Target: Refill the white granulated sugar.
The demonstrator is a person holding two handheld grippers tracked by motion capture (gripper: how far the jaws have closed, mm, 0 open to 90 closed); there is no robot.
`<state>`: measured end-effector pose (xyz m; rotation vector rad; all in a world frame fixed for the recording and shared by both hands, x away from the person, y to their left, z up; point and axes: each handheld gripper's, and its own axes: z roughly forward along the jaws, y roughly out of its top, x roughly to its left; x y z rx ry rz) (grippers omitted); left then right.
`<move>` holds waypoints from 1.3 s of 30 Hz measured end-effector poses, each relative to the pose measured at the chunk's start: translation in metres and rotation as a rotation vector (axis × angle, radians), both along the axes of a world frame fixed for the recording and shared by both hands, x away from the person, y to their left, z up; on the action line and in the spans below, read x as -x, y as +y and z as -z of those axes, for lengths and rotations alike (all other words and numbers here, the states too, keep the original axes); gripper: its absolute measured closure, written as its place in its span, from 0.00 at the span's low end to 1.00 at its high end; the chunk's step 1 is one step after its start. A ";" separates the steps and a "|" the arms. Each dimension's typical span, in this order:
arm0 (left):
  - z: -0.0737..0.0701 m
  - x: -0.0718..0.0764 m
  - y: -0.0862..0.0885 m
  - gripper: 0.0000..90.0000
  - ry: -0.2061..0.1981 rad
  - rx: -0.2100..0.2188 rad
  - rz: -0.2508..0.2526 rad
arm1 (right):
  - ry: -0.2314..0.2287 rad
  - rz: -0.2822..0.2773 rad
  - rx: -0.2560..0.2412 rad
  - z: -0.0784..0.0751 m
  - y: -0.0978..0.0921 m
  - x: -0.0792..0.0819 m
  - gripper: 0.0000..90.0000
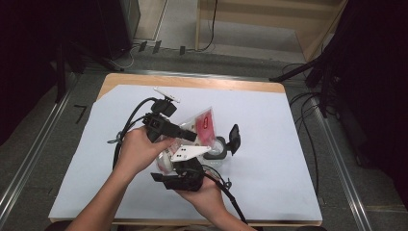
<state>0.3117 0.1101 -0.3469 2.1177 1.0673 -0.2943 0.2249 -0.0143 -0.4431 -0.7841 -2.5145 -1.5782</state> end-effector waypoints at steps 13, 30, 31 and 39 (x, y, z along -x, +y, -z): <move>-0.001 0.001 0.001 0.85 -0.018 -0.013 0.003 | -0.020 -0.004 0.025 -0.002 0.002 0.002 0.69; -0.003 0.002 0.002 0.85 -0.020 -0.013 -0.003 | -0.032 -0.016 0.037 -0.003 0.005 0.003 0.70; -0.003 0.002 0.002 0.85 -0.023 -0.015 0.000 | -0.032 -0.016 0.036 -0.003 0.005 0.003 0.70; -0.003 0.002 0.001 0.84 -0.023 -0.008 -0.006 | -0.030 -0.016 0.034 -0.004 0.005 0.003 0.70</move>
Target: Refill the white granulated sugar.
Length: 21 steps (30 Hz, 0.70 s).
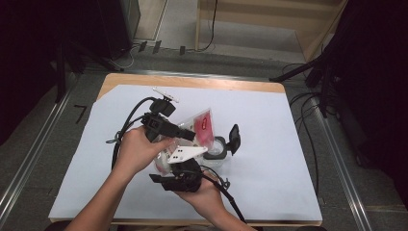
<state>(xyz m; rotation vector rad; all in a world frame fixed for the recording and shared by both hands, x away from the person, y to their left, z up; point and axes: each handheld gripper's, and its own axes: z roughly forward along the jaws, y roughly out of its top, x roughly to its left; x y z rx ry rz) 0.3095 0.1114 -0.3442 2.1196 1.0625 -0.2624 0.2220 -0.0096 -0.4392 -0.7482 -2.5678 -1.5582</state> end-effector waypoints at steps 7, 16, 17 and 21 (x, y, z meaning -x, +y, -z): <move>-0.001 0.000 0.001 0.84 -0.006 -0.005 0.009 | 0.008 -0.003 -0.007 -0.001 0.000 0.001 0.70; -0.001 0.000 0.001 0.83 -0.004 0.003 0.009 | 0.016 -0.008 -0.011 -0.002 0.001 0.001 0.70; -0.001 0.000 0.002 0.83 -0.005 0.002 0.010 | 0.018 -0.010 -0.012 -0.002 0.001 0.001 0.70; -0.002 0.000 0.002 0.83 -0.006 0.001 0.004 | 0.021 -0.012 -0.011 -0.002 0.002 0.002 0.70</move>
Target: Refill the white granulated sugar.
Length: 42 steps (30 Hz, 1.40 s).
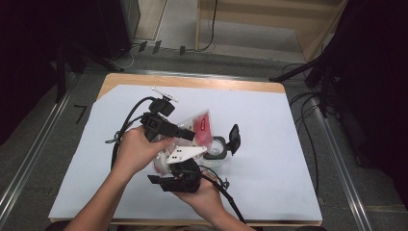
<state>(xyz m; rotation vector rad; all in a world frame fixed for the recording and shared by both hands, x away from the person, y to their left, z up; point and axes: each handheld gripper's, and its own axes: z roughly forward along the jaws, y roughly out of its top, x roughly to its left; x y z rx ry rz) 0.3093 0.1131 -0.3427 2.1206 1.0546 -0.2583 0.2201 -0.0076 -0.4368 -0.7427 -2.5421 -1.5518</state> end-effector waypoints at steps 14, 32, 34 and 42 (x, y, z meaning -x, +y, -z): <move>0.000 0.000 0.000 0.82 -0.008 0.000 0.005 | -0.008 -0.002 0.008 0.000 0.001 0.000 0.70; 0.000 0.000 -0.001 0.82 -0.014 0.004 0.005 | -0.014 -0.001 0.009 0.000 0.001 0.001 0.70; 0.000 0.000 -0.001 0.82 -0.014 0.004 0.005 | -0.014 -0.001 0.009 0.000 0.001 0.001 0.70; 0.000 0.001 -0.001 0.82 -0.013 0.006 0.001 | -0.017 -0.003 0.010 0.000 0.001 0.001 0.70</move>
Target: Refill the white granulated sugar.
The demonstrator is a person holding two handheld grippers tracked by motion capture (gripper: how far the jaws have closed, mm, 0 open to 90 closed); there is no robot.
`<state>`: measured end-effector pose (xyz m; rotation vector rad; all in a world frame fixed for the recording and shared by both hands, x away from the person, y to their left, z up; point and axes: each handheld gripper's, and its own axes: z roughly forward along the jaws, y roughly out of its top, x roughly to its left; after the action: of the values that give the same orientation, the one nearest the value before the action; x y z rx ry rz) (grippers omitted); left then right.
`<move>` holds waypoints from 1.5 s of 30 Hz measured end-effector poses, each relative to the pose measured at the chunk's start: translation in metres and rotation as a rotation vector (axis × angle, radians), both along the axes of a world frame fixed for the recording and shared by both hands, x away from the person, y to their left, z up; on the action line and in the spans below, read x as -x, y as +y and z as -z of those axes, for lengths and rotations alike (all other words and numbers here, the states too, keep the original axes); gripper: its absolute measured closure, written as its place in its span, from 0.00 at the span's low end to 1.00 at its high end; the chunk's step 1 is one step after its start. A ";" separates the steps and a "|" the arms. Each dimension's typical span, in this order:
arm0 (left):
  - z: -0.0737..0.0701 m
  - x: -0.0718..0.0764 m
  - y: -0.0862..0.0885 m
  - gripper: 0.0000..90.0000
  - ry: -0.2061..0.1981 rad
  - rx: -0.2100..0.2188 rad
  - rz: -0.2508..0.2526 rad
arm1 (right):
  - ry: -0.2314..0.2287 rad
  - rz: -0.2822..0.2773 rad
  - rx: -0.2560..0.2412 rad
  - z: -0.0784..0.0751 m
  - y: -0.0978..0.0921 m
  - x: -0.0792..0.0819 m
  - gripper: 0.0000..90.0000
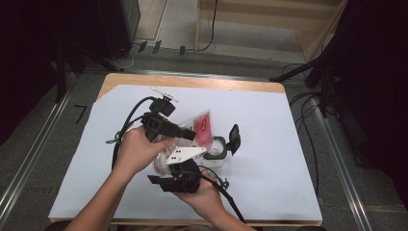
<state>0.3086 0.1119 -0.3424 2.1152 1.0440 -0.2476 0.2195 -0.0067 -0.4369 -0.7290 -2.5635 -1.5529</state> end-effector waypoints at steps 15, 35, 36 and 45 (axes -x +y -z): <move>-0.001 0.001 0.000 0.82 -0.001 -0.005 -0.004 | -0.006 -0.004 0.001 0.000 0.000 0.000 0.70; -0.001 0.001 0.000 0.81 -0.003 -0.007 -0.005 | -0.013 -0.009 0.005 0.001 0.000 -0.001 0.70; -0.001 0.001 0.000 0.81 -0.003 -0.007 -0.005 | -0.013 -0.010 0.005 0.001 0.000 -0.001 0.70; -0.001 0.001 0.001 0.81 -0.016 -0.012 -0.011 | -0.017 -0.018 0.006 0.001 0.001 -0.003 0.70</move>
<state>0.3071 0.1131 -0.3413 2.1178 1.0503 -0.2195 0.2221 -0.0057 -0.4382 -0.6949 -2.5801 -1.5542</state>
